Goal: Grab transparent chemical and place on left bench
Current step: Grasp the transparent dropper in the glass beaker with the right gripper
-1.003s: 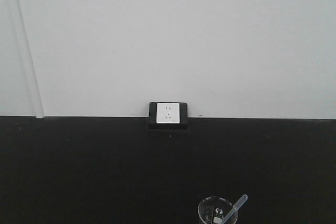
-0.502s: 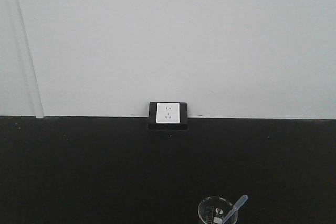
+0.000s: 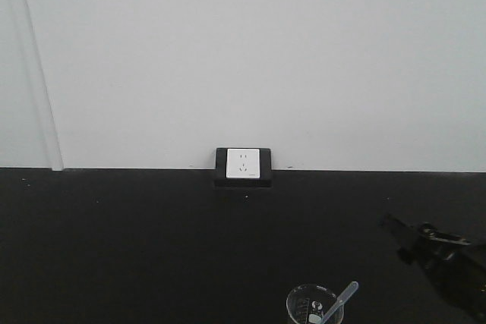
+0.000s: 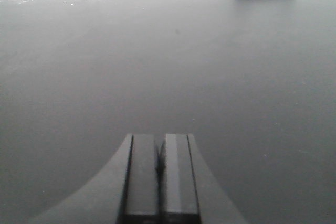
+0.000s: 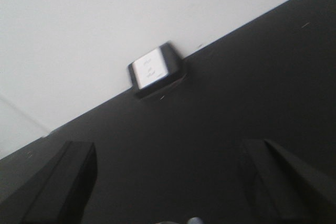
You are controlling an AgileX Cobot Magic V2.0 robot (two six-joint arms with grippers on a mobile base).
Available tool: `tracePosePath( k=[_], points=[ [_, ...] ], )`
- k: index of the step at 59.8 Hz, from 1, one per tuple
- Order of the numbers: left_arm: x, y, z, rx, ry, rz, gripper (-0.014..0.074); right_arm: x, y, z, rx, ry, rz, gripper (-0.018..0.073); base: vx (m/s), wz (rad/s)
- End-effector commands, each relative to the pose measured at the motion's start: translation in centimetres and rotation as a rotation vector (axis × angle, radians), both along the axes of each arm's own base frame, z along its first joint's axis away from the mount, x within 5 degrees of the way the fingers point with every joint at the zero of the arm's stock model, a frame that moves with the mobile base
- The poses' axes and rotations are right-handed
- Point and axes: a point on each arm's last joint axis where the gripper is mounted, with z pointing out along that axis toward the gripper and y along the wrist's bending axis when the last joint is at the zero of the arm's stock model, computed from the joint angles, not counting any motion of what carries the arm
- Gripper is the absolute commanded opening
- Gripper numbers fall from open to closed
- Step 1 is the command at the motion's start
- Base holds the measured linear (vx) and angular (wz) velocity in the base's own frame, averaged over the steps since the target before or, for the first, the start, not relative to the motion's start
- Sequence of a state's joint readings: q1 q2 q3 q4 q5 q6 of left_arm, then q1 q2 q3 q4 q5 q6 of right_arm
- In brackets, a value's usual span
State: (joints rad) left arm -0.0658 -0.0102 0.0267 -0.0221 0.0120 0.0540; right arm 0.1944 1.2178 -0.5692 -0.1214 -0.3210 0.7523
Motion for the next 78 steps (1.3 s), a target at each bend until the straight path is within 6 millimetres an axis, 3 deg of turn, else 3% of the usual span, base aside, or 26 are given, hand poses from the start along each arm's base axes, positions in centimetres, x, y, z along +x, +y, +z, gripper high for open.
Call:
tracePosePath(
  k=[1,14,32,43,64,78],
  points=[
    [-0.1,0.0,0.3,-0.014,-0.081,-0.001,-0.0003,1.7,0.9,0.9,0.089,-0.133,0.023,0.0561,0.0,0.0],
    [-0.1,0.0,0.3,-0.014,-0.081,-0.001,-0.0003,4.2,2.1,-3.5,0.176,-0.045,0.078,0.0561,0.0,0.0],
    [-0.1,0.0,0.3,-0.014,-0.081,-0.001,-0.0003,5.4,3.2,-7.4,0.227,0.034,0.155,0.0524,0.0,0.0],
    [-0.1,0.0,0.3,-0.014,-0.081,-0.001,-0.0003,5.6,3.5,-7.9,0.26,0.026,0.18,0.0442,0.0,0.0],
    [-0.1,0.0,0.3,-0.014,-0.081,-0.001,-0.0003,5.6,3.5,-7.9,0.235,0.014,0.185,0.0017,0.0,0.0],
    [-0.1,0.0,0.3,-0.014,-0.081,-0.001,-0.0003,5.4,3.4,-7.0,0.123,-0.058,0.206,-0.0003,0.0,0.0]
  ],
)
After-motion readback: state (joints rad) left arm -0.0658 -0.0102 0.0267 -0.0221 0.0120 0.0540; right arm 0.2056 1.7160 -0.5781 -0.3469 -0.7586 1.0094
